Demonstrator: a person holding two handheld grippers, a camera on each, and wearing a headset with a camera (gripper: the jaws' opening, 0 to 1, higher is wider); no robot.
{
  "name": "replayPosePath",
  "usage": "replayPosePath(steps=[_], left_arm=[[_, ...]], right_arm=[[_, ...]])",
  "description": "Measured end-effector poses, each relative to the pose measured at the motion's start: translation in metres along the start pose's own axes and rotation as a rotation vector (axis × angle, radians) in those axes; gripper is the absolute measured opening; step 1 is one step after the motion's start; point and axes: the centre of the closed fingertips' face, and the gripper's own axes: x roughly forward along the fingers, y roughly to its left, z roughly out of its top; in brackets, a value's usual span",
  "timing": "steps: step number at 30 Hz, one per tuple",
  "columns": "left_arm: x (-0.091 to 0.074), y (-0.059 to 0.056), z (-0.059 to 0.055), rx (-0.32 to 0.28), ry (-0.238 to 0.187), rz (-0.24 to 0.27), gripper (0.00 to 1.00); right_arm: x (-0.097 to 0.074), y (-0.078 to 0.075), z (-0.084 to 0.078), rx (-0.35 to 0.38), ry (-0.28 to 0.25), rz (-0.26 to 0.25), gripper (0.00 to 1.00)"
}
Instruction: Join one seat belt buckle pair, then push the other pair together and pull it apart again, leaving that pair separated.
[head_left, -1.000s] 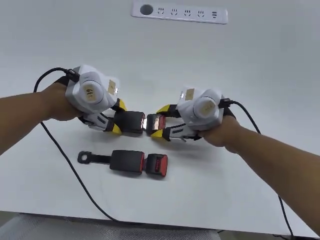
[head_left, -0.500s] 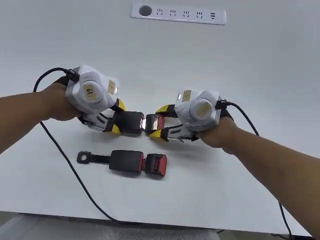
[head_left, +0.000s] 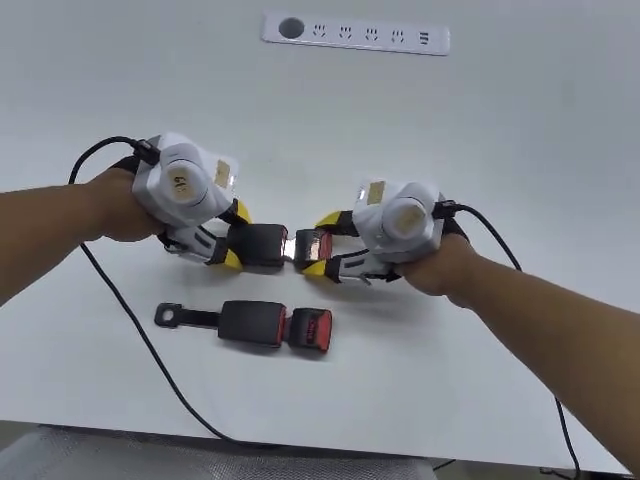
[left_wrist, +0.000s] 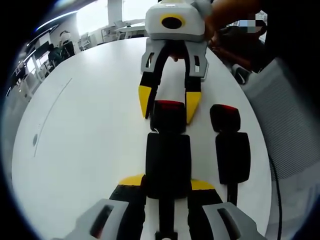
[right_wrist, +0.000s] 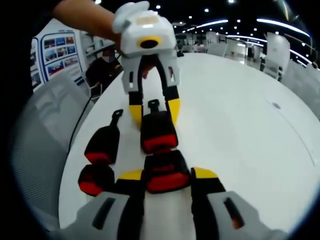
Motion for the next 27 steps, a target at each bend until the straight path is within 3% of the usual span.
replayPosePath(steps=[5, 7, 12, 17, 27], left_arm=[[0.000, 0.000, 0.000, 0.006, 0.007, -0.002, 0.33], [0.001, 0.000, 0.003, -0.026, -0.010, 0.000, 0.33], [0.002, 0.001, 0.004, -0.007, -0.004, -0.005, 0.33], [0.002, 0.001, 0.003, 0.017, 0.011, -0.011, 0.33], [0.002, 0.001, 0.003, 0.007, 0.011, -0.017, 0.33]], right_arm=[[-0.007, -0.004, -0.007, -0.012, 0.011, 0.004, 0.35], [-0.010, -0.005, -0.009, -0.004, 0.005, 0.008, 0.35], [-0.012, -0.005, -0.011, -0.014, 0.016, 0.007, 0.35], [-0.025, -0.008, -0.022, -0.007, 0.021, -0.006, 0.35], [-0.051, -0.011, -0.044, 0.006, 0.037, -0.017, 0.36]])
